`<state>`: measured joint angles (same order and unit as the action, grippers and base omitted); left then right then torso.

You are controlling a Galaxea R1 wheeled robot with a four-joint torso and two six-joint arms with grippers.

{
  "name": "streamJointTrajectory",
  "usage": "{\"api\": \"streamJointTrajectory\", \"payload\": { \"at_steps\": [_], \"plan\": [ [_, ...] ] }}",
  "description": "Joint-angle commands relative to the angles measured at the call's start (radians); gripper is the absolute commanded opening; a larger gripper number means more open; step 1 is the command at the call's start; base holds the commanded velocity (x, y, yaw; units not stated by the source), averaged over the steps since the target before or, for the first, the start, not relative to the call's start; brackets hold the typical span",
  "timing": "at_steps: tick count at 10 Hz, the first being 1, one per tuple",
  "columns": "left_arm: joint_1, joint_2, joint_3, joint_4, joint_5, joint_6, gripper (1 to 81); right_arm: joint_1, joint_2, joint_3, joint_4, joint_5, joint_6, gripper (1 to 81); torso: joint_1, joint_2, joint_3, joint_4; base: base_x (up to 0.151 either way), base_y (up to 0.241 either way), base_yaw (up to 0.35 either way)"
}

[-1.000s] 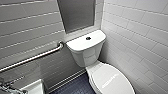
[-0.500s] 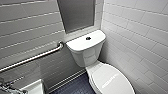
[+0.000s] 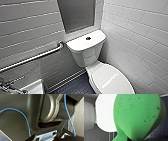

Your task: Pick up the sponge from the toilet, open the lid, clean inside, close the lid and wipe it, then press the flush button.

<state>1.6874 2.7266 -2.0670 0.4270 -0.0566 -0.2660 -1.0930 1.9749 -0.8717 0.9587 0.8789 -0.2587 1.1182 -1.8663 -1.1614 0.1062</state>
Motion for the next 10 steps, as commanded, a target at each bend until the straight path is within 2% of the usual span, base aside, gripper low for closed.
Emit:
{"api": "streamJointTrajectory", "payload": {
  "at_steps": [1, 2, 4, 6, 8, 10],
  "plan": [
    [0.036, -0.010, 0.025, 0.007, 0.072, 0.002, 81.1, 0.296, 0.009, 0.053, 0.280, -0.058, -0.310, 1.0, 0.000, 0.000, 0.000, 0.000, 0.000, 0.000, 0.000],
    [0.036, -0.010, 0.024, 0.006, 0.070, 0.002, 81.1, 0.377, 0.029, 0.036, 0.339, -0.096, -0.335, 1.0, 0.000, 0.000, 0.000, 0.000, 0.000, 0.000, 0.000],
    [0.038, -0.010, 0.022, 0.006, 0.070, 0.002, 81.1, 0.504, 0.089, 0.002, 0.471, -0.098, -0.415, 1.0, 0.000, 0.000, 0.000, 0.000, 0.000, 0.000, 0.000],
    [0.038, -0.007, 0.018, 0.004, 0.072, 0.001, 81.1, 0.596, 0.161, -0.103, 0.523, -0.129, -0.422, 1.0, 0.000, 0.000, 0.000, 0.000, 0.000, 0.000, 0.000],
    [0.038, -0.010, 0.015, -0.002, 0.072, 0.001, 81.1, 0.681, 0.256, -0.261, 0.641, -0.214, -0.422, 1.0, 0.000, 0.000, 0.000, 0.000, 0.000, 0.000, 0.000],
    [0.039, -0.007, 0.010, -0.004, 0.072, 0.001, 81.1, 0.747, 0.313, -0.433, 0.712, -0.382, -0.424, 1.0, 0.000, 0.000, 0.000, 0.000, 0.000, 0.000, 0.000]
  ]
}}
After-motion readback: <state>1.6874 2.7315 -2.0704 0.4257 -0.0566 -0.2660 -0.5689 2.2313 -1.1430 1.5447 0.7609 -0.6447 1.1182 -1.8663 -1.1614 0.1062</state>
